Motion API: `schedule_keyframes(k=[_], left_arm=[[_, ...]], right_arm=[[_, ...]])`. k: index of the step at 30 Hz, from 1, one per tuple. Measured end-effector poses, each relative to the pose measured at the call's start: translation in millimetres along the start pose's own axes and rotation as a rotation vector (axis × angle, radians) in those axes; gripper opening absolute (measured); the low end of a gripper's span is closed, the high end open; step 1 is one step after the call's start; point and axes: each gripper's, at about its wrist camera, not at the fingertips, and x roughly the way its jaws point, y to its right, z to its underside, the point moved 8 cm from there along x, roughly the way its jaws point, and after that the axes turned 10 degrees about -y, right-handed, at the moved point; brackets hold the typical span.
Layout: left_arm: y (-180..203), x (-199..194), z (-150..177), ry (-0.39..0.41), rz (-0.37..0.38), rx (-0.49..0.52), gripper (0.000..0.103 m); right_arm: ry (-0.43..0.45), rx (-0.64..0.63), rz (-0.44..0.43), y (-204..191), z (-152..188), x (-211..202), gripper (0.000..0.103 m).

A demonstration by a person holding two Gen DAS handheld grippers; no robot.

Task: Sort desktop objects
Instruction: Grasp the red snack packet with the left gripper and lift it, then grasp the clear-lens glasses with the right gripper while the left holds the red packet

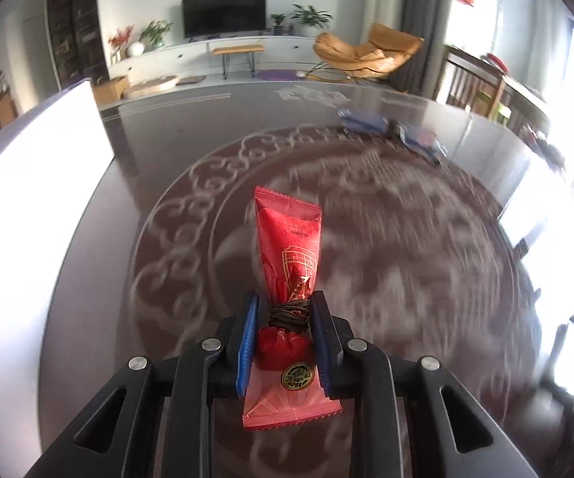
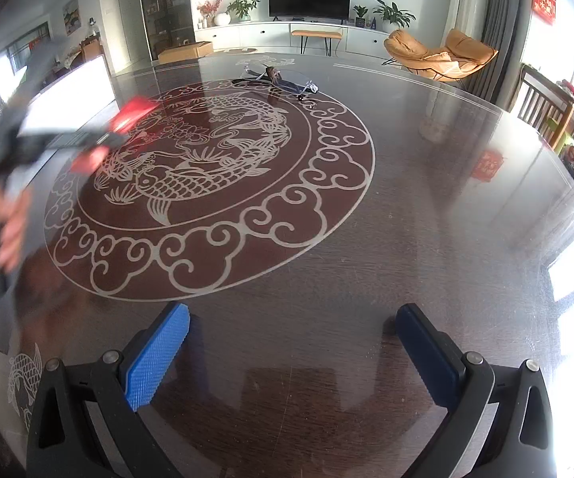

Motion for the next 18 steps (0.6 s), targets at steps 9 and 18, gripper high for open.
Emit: schedule_keyframes(k=[9,18], left_arm=[[-4.0,2.8,17.2,-0.049,-0.026,-0.018,0.101],[-1.0,2.8,19.8,-0.057,-0.020,-0.002,0.103]], right_arm=[[0.000,0.000,0.000,-0.2,-0.1,-0.1,0.103],[0.058,-0.153,-0.010,15.1,-71.8,14.8,0.103]])
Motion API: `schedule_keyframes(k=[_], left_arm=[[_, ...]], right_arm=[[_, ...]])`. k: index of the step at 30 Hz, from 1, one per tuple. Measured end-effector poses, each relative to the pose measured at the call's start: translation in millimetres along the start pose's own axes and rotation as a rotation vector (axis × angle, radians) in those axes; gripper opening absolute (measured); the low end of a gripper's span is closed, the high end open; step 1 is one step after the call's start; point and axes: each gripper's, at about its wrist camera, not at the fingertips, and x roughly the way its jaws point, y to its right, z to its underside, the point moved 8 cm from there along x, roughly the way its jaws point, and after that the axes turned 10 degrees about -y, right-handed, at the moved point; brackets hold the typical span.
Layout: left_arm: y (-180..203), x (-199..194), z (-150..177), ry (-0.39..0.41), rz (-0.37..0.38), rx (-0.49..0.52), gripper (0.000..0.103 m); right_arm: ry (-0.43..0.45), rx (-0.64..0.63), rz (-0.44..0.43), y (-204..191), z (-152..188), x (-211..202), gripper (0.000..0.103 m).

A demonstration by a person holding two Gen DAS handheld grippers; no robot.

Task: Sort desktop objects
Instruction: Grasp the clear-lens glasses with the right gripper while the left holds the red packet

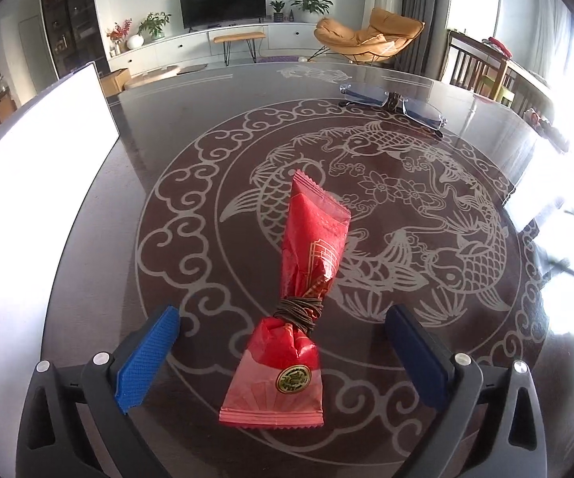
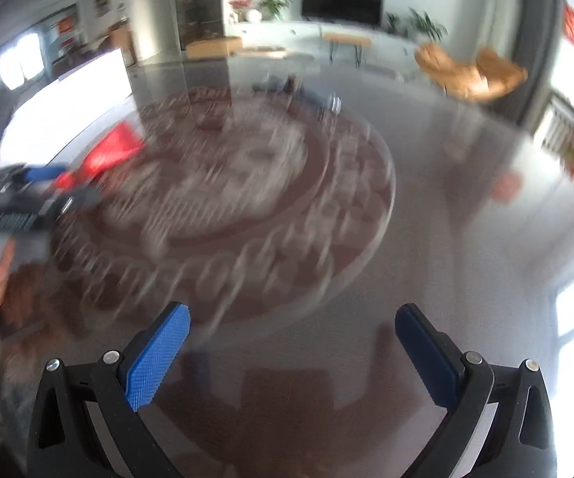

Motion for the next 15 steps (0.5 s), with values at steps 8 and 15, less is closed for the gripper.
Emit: schedule_keyframes(k=[8,15], left_arm=[[2.9,-0.1,-1.9,0.001,-0.002,0.001,0.103],[7.0,-0.7,-2.6,0.000,-0.003,-0.002,0.103]], right_arm=[[-0.024,-0.103,-0.029,18.2,-162.9,72.8,0.103],[-0.064,-0.131,-0.046,-8.9,-211.7,136.5,0.088]])
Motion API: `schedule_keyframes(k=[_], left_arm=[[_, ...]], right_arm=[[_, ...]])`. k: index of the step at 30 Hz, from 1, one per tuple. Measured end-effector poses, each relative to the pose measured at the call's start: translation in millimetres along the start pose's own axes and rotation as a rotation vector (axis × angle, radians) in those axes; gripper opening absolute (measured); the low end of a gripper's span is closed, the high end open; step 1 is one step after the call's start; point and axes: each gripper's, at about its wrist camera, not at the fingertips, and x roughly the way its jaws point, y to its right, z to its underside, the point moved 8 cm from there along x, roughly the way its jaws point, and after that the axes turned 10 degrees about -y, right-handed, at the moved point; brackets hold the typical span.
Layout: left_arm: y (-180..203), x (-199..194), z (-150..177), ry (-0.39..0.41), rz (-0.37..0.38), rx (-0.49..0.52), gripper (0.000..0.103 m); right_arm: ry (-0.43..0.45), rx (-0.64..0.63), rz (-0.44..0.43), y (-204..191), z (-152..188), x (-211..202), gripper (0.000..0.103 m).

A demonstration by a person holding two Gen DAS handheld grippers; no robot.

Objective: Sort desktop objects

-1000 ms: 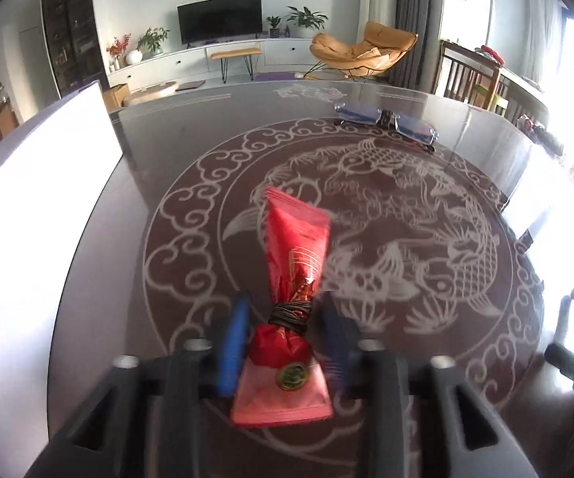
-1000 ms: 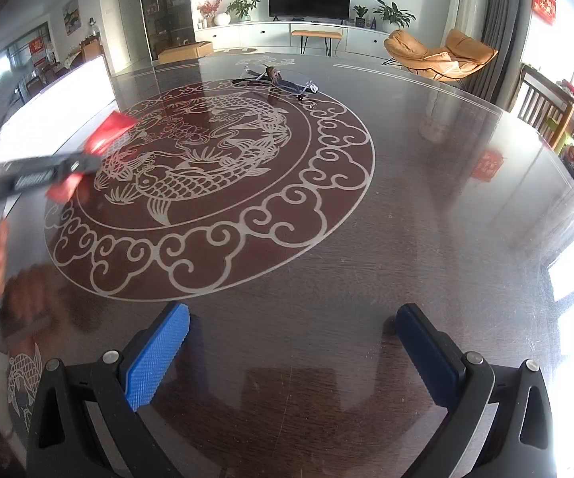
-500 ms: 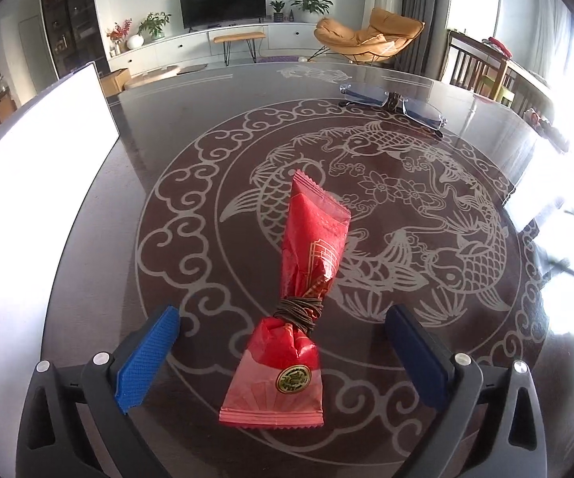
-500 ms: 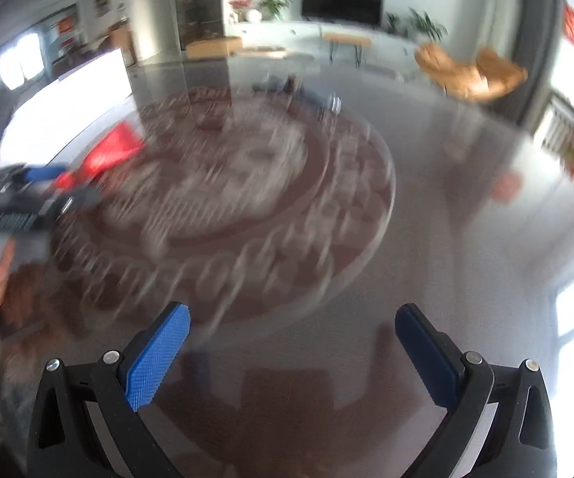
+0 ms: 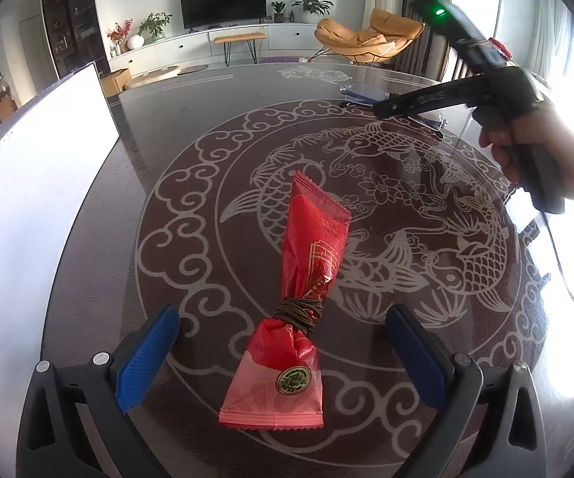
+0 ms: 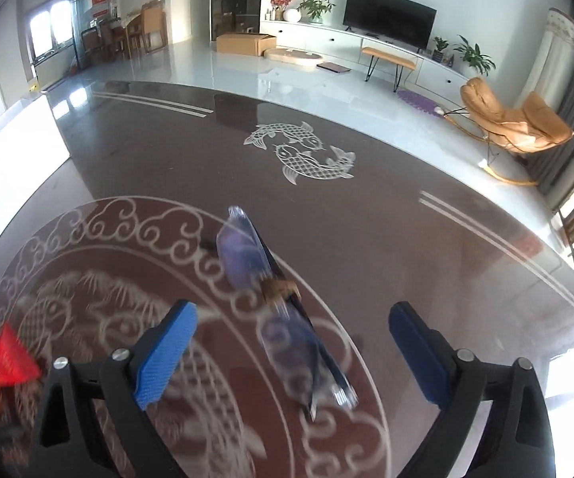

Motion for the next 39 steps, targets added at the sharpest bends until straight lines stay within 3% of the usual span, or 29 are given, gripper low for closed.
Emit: schedule_keyframes(k=[2,4,9,16,19,21,23,24,27,32,39], left_arm=[[-0.3,-0.2,-0.4,0.000,0.000,0.000,0.103],[-0.4,-0.9,-0.8,0.000,-0.001,-0.001,0.103],[-1.5,-1.9,-2.2,0.000,-0.002,-0.002,0.103],[-2.0,-2.9,-1.9,0.000,-0.001,-0.002,0.103],[-1.7,-3.1,-1.8,0.000,-0.001,-0.003,0.103],[-1.7,-3.1,-1.9,-0.001,-0.001,-0.002,0.103],[-1.6,-3.2,-1.8,-0.001,-0.001,-0.002,0.103],[-1.5,-3.3,-2.0,0.000,-0.001,-0.003,0.103],[-1.3,-3.3,-2.0,0.000,-0.001,-0.003,0.103],[-1.4,-3.3,-2.1,0.000,-0.001,-0.003,0.103],[-1.4,-3.3,-2.2,-0.001,-0.002,-0.003,0.103]], right_arm=[[0.007,0.033,-0.065,0.8,-5.0,6.7,0.050],[0.020,0.057,-0.053,4.5,-5.7,7.4,0.024],[0.049,0.084,-0.071,-8.7,36.1,-11.1,0.024],[0.077,0.232,-0.166,-49.2,170.9,-82.6,0.024],[0.089,0.221,-0.125,-68.7,216.4,-106.5,0.024],[0.086,0.219,-0.091,-76.6,230.2,-112.8,0.032],[0.072,0.208,-0.065,-80.6,234.0,-112.1,0.072],[0.066,0.204,-0.052,-82.8,235.7,-110.9,0.078],[0.046,0.178,-0.002,-89.2,235.6,-108.6,0.081],[0.021,0.207,0.008,-85.2,237.3,-103.5,0.100],[0.014,0.218,0.013,-83.6,239.7,-102.3,0.103]])
